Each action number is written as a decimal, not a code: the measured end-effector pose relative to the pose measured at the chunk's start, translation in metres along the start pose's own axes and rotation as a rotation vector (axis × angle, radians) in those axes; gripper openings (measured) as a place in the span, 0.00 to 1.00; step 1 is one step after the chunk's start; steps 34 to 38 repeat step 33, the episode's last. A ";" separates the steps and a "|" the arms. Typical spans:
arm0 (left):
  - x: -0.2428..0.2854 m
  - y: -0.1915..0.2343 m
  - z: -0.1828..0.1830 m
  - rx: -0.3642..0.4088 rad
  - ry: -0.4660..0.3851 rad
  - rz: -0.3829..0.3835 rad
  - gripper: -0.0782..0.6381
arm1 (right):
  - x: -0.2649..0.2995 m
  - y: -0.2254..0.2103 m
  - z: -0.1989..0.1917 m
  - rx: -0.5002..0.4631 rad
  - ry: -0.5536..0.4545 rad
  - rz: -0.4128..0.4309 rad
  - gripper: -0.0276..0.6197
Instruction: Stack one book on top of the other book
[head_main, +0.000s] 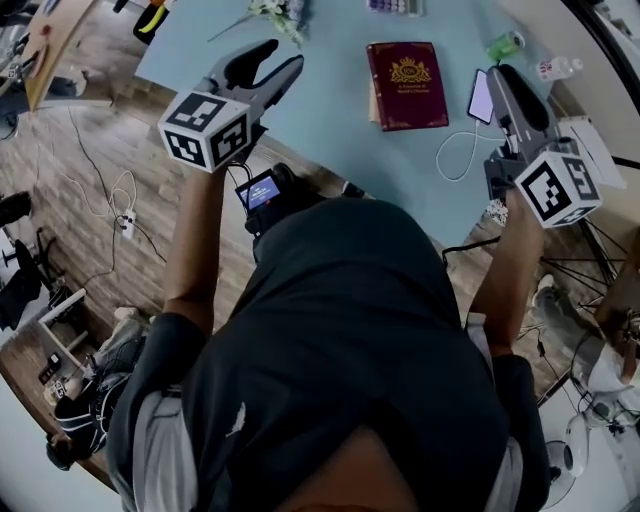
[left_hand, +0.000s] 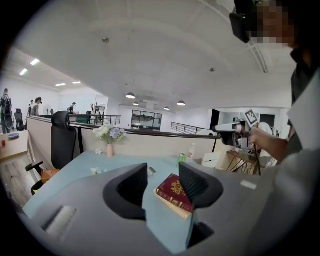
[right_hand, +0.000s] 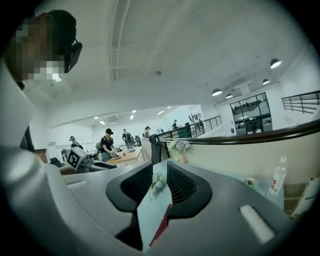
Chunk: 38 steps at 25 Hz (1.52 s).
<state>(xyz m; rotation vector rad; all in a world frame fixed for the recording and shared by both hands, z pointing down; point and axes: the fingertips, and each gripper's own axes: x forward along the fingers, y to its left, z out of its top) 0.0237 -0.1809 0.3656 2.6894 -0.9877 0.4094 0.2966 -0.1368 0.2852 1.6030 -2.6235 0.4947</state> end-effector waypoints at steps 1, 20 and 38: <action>-0.005 0.001 0.004 0.009 -0.008 0.005 0.45 | -0.001 0.007 0.006 -0.013 -0.004 0.006 0.17; -0.072 -0.008 0.058 0.162 -0.130 0.035 0.45 | -0.042 0.058 0.066 -0.122 -0.133 -0.017 0.17; -0.071 -0.020 0.042 0.129 -0.101 -0.038 0.45 | -0.073 0.039 0.068 -0.099 -0.148 -0.146 0.17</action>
